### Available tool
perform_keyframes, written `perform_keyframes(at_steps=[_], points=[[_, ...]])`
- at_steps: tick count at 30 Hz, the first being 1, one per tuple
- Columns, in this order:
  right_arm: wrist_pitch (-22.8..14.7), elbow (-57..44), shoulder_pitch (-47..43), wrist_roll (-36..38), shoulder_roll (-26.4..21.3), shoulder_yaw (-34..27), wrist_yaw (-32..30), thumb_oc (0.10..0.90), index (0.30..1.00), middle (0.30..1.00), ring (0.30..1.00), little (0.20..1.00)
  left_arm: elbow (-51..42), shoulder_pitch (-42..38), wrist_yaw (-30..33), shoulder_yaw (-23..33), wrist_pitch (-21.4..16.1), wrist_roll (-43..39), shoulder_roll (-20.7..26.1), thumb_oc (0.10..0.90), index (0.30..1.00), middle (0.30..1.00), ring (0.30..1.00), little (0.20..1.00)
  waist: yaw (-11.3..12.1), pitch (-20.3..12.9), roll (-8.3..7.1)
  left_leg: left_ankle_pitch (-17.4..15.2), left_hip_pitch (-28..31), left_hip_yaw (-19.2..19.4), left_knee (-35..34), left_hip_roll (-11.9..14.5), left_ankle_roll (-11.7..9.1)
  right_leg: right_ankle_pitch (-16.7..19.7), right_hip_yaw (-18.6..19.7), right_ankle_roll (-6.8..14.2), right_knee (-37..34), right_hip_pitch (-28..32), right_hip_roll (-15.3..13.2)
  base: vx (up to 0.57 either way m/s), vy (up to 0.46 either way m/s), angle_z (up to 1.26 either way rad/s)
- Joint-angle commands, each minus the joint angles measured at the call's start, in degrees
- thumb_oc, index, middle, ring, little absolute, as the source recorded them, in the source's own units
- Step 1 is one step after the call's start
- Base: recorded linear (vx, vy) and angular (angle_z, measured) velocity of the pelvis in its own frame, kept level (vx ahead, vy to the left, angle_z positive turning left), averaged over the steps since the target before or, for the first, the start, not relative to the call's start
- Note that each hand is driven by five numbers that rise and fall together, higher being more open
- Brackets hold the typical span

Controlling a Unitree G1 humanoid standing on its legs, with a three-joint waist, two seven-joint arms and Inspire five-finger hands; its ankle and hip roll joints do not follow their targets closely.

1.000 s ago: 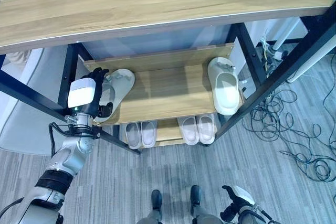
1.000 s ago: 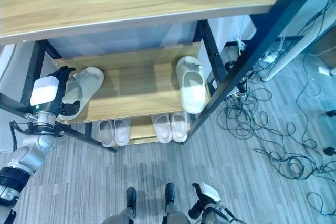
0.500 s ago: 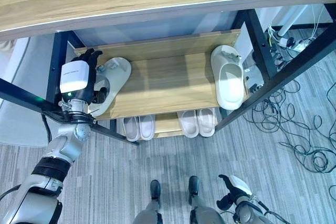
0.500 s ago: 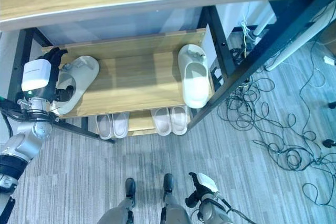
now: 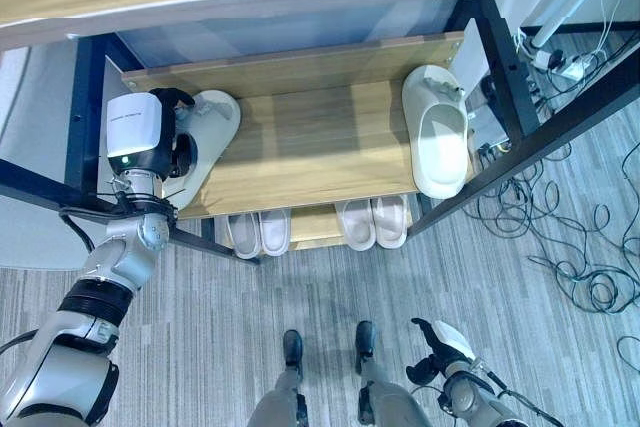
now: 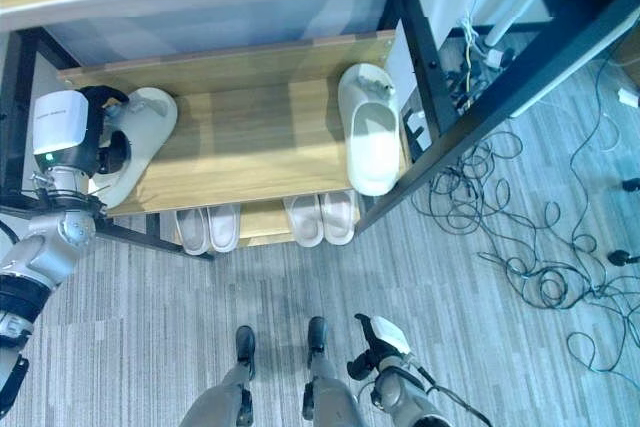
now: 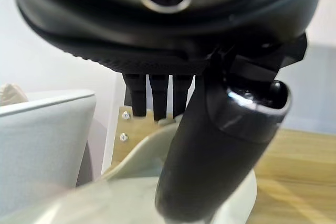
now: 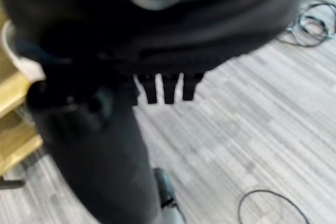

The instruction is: Arrange the slippers neatly on the shoe rack.

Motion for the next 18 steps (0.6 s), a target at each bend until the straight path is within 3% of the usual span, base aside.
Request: perform_keyframes(at_steps=[1,12,18], points=[[-0.48,-2.63,1.57,0.96,-3.24,0.69,-1.98,0.800,0.900,0.900,0.900,0.900,1.73,-6.67,2.40,0.54,-0.50,-1.19,3.71,0.400,0.300,0.300,0.300,0.300,-1.79,-3.23,1.04,-1.35,-1.70,-2.67,0.08,-0.86,-1.82,-4.10,-0.74,6.30,0.35,0.16,-4.57,-0.01,0.012,-0.10],[-0.53,-3.49,2.53,0.72,-3.42,-0.12,-2.30,0.800,0.900,0.900,0.900,0.900,-2.14,-4.61,2.08,1.44,-1.73,-2.50,-0.10,0.400,0.300,0.300,0.300,0.300,-2.02,-2.45,2.47,-1.46,-1.41,-2.05,0.08,-0.96,-1.85,-4.21,-0.10,6.16,0.35,0.22,-4.73,0.00,0.002,-0.02],[-0.45,-4.52,2.97,0.82,-3.17,-0.57,-2.62,0.800,0.900,0.900,0.900,0.900,-8.93,-2.87,1.28,0.93,-4.20,-4.43,-6.79,0.400,0.300,0.300,0.300,0.300,-2.25,-2.37,2.72,-1.57,-0.89,-1.88,0.08,-0.99,-1.92,-4.38,-0.14,6.00,0.35,0.67,-4.55,0.00,0.000,0.00]])
